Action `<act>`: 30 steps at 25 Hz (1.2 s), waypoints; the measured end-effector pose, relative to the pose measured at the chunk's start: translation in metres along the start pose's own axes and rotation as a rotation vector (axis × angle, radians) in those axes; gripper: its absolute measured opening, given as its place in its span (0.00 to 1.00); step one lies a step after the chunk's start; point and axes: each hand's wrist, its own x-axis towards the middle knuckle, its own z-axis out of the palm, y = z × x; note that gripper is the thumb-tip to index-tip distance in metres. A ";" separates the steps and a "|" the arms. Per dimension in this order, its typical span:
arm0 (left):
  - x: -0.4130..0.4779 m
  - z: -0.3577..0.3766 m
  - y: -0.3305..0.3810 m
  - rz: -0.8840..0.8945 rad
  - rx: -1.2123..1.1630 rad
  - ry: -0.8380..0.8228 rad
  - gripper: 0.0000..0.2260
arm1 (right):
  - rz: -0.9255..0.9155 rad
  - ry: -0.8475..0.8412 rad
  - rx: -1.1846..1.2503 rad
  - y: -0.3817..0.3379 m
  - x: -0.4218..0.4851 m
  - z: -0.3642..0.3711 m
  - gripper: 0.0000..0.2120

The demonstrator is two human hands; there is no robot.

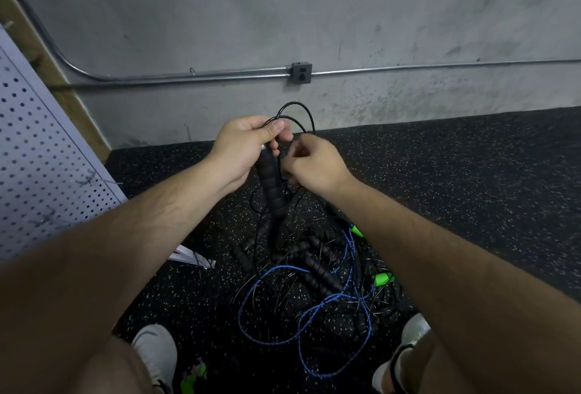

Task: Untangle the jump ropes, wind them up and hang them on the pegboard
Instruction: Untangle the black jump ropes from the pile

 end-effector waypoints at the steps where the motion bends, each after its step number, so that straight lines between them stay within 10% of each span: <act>1: 0.000 -0.002 0.002 0.002 -0.006 -0.009 0.05 | -0.009 -0.085 -0.011 0.001 0.000 0.002 0.05; 15: 0.003 -0.020 0.005 0.034 -0.021 -0.010 0.05 | -0.035 -0.364 -0.498 0.039 0.007 0.000 0.12; 30: -0.002 -0.020 0.006 0.013 -0.049 -0.094 0.06 | -0.148 -0.427 -0.339 0.029 0.002 0.019 0.02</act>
